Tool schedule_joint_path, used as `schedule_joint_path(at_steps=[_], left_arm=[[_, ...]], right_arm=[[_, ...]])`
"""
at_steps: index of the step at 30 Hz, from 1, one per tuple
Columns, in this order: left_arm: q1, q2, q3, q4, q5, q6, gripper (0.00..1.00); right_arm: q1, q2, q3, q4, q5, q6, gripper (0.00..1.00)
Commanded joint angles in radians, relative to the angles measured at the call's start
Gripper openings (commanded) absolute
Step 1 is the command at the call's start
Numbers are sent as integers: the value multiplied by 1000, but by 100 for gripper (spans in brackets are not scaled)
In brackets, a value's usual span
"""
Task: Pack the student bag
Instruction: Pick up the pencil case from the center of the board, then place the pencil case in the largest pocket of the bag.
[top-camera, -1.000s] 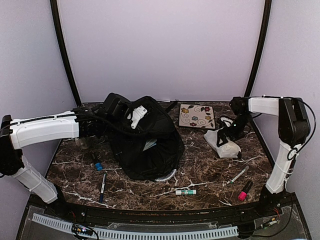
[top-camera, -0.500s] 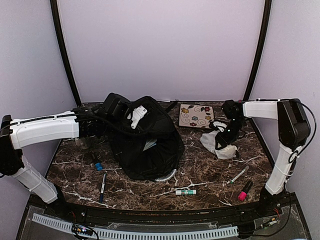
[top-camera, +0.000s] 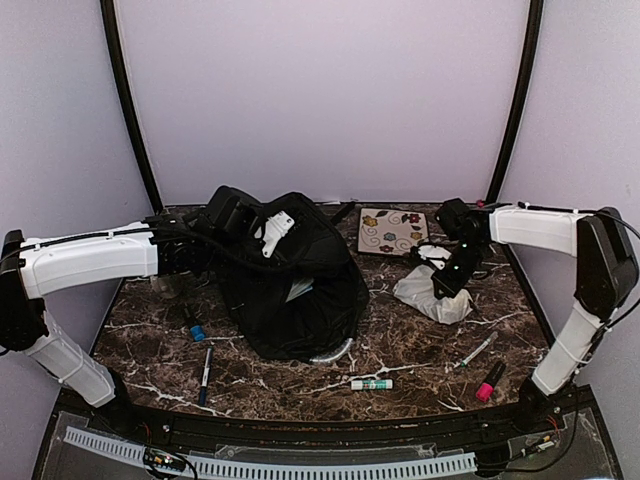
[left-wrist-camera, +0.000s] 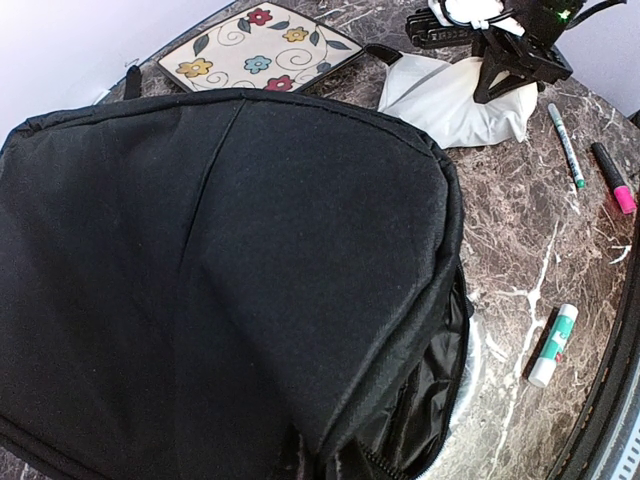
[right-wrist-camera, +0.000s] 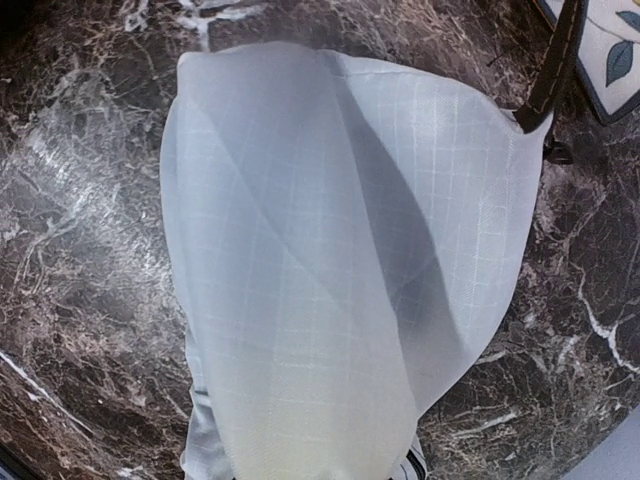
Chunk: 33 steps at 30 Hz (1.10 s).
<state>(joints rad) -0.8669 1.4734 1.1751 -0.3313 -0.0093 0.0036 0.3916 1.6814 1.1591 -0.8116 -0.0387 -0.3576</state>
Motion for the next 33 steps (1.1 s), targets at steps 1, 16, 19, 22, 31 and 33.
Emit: schedule_joint_path(at_steps=[1,16,19,22,31,33], left_arm=[[8,-29,8,11,-24,2,0],[12,41,117,-22,-19,-20,0],[12,49,151,-41,-5,-20,0],[12,45,171,-51,12,-21,0],[12,0,196,-113,95,-26,0],[11,-15,195,-129,105,-29,0]], right_arm=[[57,-109,7,5,10,-33,8],[414,-357,16,-127,-141,-199,9],[507,-327,35,-95,-94,-201,9],[598,-260,89,-54,-28,-201,9],[715,40,341,128,187,-225,9],[717,100,393,146,218,-234,9]])
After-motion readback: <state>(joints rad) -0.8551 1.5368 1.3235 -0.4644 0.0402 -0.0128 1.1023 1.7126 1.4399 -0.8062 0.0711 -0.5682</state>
